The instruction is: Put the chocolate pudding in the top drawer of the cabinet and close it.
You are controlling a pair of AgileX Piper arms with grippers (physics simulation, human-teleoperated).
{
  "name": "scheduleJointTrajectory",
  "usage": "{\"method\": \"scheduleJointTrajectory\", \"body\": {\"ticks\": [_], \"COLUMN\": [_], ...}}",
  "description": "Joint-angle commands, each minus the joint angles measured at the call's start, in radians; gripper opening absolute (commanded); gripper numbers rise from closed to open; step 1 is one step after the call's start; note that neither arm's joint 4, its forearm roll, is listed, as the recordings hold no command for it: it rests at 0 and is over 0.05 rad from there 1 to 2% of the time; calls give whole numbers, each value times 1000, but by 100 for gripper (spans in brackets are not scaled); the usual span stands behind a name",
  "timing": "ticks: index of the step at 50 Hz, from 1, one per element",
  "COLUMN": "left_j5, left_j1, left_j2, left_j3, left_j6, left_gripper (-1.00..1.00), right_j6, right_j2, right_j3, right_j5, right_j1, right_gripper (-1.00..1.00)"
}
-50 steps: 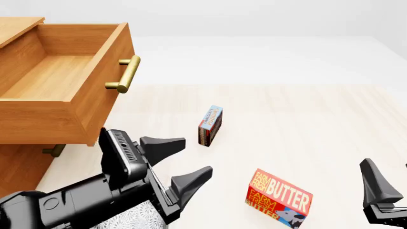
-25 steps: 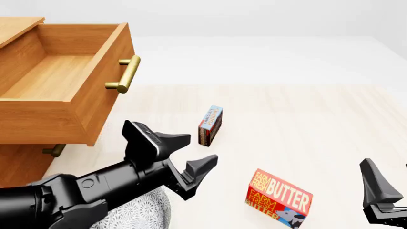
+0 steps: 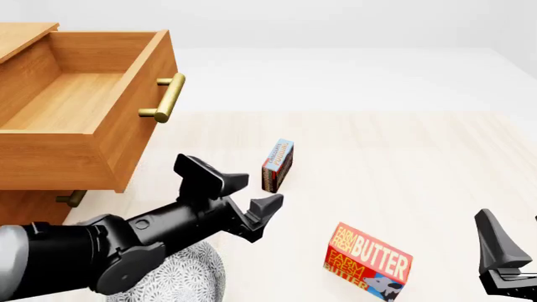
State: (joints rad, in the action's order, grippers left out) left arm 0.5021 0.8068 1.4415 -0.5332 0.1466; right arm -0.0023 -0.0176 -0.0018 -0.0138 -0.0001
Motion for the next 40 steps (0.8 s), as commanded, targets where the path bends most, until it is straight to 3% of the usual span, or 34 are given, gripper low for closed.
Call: {"method": "scheduleJointTrajectory", "body": {"ticks": [1, 14, 40], "left_j5": [-21, -37, 8], "left_j1": [-28, -49, -114], "left_j2": [51, 132, 216], "left_j3": [-45, -104, -122], "left_j6": [3, -18, 9], "left_gripper": [100, 100, 100], "right_j6": [0, 0, 0], "right_j2": [0, 0, 0], "right_j3": [0, 0, 0], "right_j5": [0, 0, 0], "right_j1": [0, 0, 0], "right_gripper": [100, 100, 100]}}
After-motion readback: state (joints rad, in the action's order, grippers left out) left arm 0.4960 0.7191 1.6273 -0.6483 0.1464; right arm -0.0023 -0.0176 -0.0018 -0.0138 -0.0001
